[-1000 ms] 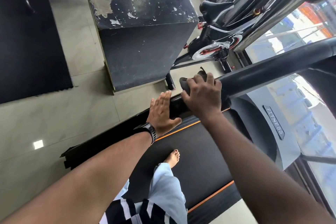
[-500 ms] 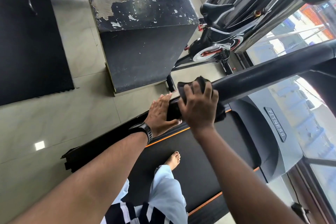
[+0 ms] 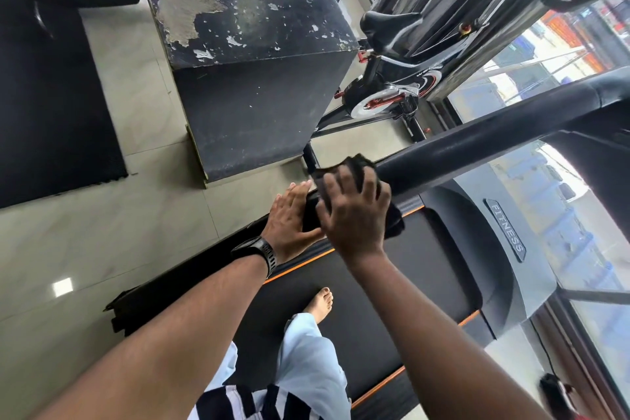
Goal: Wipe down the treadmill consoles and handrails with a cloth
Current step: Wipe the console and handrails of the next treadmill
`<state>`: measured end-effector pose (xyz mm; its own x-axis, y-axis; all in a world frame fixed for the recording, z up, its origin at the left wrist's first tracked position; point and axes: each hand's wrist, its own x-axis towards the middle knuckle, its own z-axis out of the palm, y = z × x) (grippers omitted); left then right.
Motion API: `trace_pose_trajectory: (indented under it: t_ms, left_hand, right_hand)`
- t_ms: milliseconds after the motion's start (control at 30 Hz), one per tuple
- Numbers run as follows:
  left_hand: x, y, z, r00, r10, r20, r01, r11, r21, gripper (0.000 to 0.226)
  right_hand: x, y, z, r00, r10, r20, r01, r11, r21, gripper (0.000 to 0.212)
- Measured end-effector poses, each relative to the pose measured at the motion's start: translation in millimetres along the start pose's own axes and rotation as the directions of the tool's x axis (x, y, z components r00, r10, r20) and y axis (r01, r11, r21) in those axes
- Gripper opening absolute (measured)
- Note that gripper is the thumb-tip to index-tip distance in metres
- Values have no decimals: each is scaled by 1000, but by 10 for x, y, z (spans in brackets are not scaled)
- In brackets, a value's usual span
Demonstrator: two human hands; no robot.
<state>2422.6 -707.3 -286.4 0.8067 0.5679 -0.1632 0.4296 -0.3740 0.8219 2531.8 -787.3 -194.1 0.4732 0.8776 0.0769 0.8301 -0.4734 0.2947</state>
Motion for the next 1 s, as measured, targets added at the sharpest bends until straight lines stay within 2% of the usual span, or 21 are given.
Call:
trace_pose_trajectory:
  t_ms: [67, 133, 167, 233, 300, 367, 400, 467, 533, 567, 633, 733, 800, 867, 933, 1000]
  left_hand:
    - [7, -6, 10, 1000, -17, -3, 17, 1000, -7, 112]
    - [1, -5, 6, 1000, -12, 2, 12, 1000, -3, 112]
    - [-3, 0, 1, 1000, -1, 5, 1, 1000, 0, 112]
    - [-13, 12, -14, 1000, 20, 13, -20, 1000, 5, 110]
    - [-22, 20, -27, 999, 25, 25, -25, 1000, 2, 110]
    - [-21, 7, -24, 1000, 17, 20, -17, 1000, 1, 110]
    - [-19, 1, -12, 1000, 15, 2, -15, 1000, -2, 109]
    - [-2, -13, 9, 999, 11, -35, -12, 1000, -16, 107]
    - [8, -20, 9, 999, 4, -32, -4, 1000, -20, 108]
    - [4, -18, 2, 1000, 1, -18, -1, 1000, -17, 110]
    - [-9, -10, -15, 1000, 8, 17, -8, 1000, -7, 109]
    - [-22, 7, -31, 999, 16, 35, -16, 1000, 0, 104]
    - [-22, 9, -31, 999, 18, 27, -18, 1000, -4, 103]
    - [-13, 8, -36, 1000, 15, 23, -15, 1000, 2, 104]
    - [-8, 13, -35, 1000, 6, 12, -6, 1000, 5, 105]
    - [-18, 34, -31, 1000, -3, 6, 3, 1000, 9, 103]
  right_hand:
    - [117, 84, -1, 980, -199, 9, 199, 980, 28, 45]
    - [367, 257, -81, 952, -296, 83, 297, 955, -3, 49]
    - [490, 351, -136, 952, -273, 140, 279, 960, -21, 50]
    - [614, 474, -169, 974, -123, 188, 130, 991, -26, 49]
    - [478, 410, -148, 989, 35, 141, -33, 999, -22, 48]
    - [185, 193, -92, 994, 106, 39, -106, 994, -3, 47]
    - [42, 105, -40, 997, 82, -3, -82, 996, 21, 46]
    - [-32, 55, 25, 995, -93, -46, 95, 994, 47, 43]
    - [196, 164, -9, 962, -271, -15, 272, 962, 31, 43]
    - [334, 247, -61, 951, -308, 31, 308, 951, -3, 46]
    - [512, 462, -117, 973, -207, 101, 215, 974, -67, 47]
    - [370, 637, -124, 997, 82, 12, -81, 996, -49, 46]
    - [115, 438, -55, 987, 157, -38, -158, 987, -29, 48]
    - [-12, 218, 26, 994, 96, -58, -95, 995, 17, 47]
    - [82, 203, 45, 993, -96, -69, 97, 995, 20, 43]
    - [297, 367, -16, 965, -262, -22, 262, 965, -19, 43]
